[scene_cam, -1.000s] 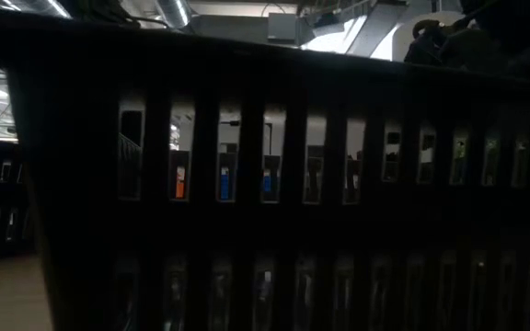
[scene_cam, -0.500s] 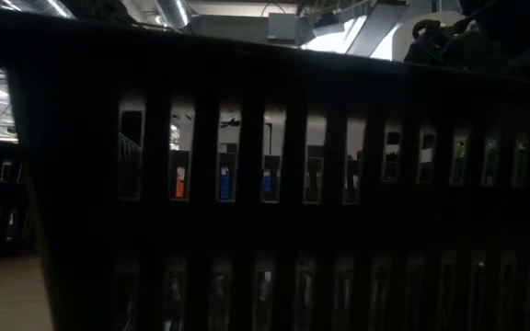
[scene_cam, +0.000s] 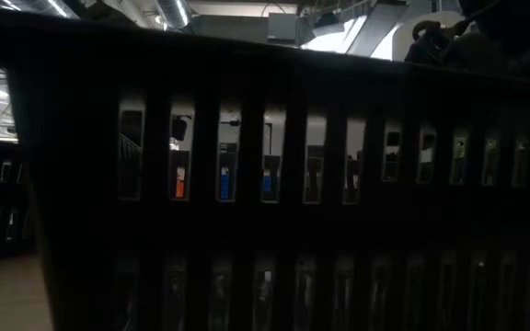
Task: Stack baskets by color
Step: Stack the bottom orange bins on the top orange bin
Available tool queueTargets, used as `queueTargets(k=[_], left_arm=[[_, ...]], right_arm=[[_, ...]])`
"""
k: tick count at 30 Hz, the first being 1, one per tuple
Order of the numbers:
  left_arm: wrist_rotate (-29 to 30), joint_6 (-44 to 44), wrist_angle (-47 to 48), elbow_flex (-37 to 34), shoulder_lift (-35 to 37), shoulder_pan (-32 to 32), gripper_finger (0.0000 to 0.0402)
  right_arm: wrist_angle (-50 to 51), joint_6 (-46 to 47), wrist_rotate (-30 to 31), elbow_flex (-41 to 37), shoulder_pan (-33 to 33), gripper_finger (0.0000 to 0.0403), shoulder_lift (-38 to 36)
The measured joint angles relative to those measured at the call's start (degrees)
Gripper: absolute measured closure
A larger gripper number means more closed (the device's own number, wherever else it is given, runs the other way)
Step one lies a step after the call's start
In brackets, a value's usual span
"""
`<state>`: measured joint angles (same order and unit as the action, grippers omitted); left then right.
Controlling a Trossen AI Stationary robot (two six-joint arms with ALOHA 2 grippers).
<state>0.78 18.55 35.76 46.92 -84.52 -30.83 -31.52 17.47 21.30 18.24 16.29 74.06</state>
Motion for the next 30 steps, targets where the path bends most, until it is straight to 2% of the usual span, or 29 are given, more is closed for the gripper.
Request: queueTargets(k=[3,6,11,16,21,25,30], left_arm=[[-0.4,0.1,0.1,0.0,-1.8,0.3,0.0325],[-1.0,0.8,-0.1,0.0,-2.5,0.8,0.0383],[-0.5,0.2,5.0,4.2,-0.6,1.1,0.0399],[2.9,4.6,9.7,15.3,1.7,0.4,0.0401],[8.8,12.5,7.7,29.4,-0.1,-5.7,0.0401],[8.1,18.5,9.2,41.1,-4.8,-13.1,0.0401],[0.3,29.1,20.2,53.6,-12.1,-22.2,0.0401]], right_arm=[[0.5,0.0,0.0,0.0,0.0,0.0252,0.0],[0.8,0.0,0.0,0.0,0.0,0.0252,0.0],[0.8,-0.2,0.0,0.0,0.0,0.0252,0.0],[0.9,-1.5,0.0,0.0,0.0,0.0252,0.0],[0.9,-1.5,0.0,0.0,0.0,0.0252,0.0],[0.9,-1.4,0.0,0.0,0.0,0.0252,0.0],[0.9,-1.4,0.0,0.0,0.0,0.0252,0.0]])
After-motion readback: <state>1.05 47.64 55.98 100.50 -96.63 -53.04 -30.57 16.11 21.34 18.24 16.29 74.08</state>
